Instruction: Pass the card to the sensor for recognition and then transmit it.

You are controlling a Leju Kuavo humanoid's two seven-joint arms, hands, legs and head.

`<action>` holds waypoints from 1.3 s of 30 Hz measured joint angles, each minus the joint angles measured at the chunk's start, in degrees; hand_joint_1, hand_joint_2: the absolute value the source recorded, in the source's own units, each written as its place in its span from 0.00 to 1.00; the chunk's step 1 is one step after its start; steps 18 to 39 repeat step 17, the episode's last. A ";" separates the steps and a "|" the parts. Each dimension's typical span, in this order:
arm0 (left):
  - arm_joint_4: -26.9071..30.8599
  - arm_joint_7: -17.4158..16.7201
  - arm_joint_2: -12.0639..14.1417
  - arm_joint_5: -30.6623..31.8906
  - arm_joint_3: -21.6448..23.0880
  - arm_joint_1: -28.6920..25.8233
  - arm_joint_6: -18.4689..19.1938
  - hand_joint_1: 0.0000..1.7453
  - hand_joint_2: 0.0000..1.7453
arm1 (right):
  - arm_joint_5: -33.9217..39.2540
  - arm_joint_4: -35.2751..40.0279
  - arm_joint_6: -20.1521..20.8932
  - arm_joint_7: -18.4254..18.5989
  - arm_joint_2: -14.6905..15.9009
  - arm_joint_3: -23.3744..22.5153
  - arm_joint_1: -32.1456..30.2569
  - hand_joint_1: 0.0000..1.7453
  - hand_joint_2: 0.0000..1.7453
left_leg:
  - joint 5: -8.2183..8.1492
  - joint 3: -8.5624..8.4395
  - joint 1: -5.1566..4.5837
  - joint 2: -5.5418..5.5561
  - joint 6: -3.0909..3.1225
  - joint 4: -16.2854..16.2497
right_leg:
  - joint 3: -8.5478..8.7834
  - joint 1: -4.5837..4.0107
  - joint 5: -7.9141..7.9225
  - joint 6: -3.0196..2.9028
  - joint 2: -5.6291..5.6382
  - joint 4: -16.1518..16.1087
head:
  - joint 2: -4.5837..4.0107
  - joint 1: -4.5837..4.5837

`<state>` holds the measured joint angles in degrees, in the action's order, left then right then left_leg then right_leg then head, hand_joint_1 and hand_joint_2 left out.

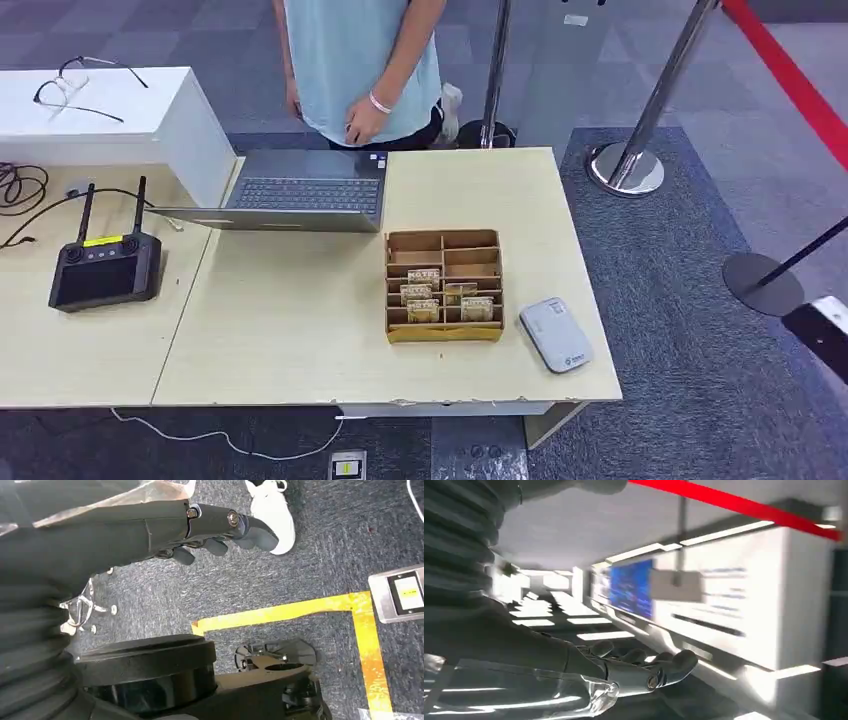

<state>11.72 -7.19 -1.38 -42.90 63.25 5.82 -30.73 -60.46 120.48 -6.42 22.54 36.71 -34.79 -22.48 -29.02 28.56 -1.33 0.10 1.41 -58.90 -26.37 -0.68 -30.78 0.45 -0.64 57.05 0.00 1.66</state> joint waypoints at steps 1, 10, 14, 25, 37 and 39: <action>0.00 -0.09 -0.02 -0.05 -0.11 0.01 0.00 0.00 1.00 | -0.29 -1.68 -1.14 -0.18 -1.57 -0.79 0.00 0.00 1.00 | 0.00 0.00 0.00 -0.02 0.00 0.01 | 0.00 0.00 0.00 0.00 0.00 0.00 | 0.00 -0.02; 0.04 -2.65 -0.35 -0.75 -0.81 0.26 -0.48 0.00 1.00 | 5.91 -28.18 -16.01 2.34 -13.76 -0.22 4.86 0.00 1.00 | 0.00 0.01 0.07 -0.01 -0.01 0.02 | 0.06 -0.09 0.01 -0.01 0.02 0.01 | 0.00 0.00; 0.13 -3.52 -0.35 -0.85 -0.85 0.49 -0.53 0.00 1.00 | 14.04 -46.90 -21.82 0.99 -18.01 4.34 10.24 0.00 1.00 | 0.01 -0.02 0.07 -0.01 -0.01 0.03 | 0.08 -0.09 0.02 -0.03 0.03 0.03 | 0.00 0.00; 0.15 -3.91 -0.35 -0.88 -0.85 0.57 -0.50 0.00 1.00 | 22.83 -60.84 -19.75 -1.12 -21.36 6.90 15.98 0.00 1.00 | 0.02 -0.09 0.16 -0.06 -0.03 0.03 | 0.06 -0.15 0.05 -0.07 0.15 0.03 | 0.00 -0.02; 0.15 -3.91 -0.35 -0.88 -0.85 0.57 -0.50 0.00 1.00 | 22.83 -60.84 -19.75 -1.12 -21.36 6.90 15.98 0.00 1.00 | 0.02 -0.09 0.16 -0.06 -0.03 0.03 | 0.06 -0.15 0.05 -0.07 0.15 0.03 | 0.00 -0.02; 0.15 -3.91 -0.35 -0.88 -0.85 0.57 -0.50 0.00 1.00 | 22.83 -60.84 -19.75 -1.12 -21.36 6.90 15.98 0.00 1.00 | 0.02 -0.09 0.16 -0.06 -0.03 0.03 | 0.06 -0.15 0.05 -0.07 0.15 0.03 | 0.00 -0.02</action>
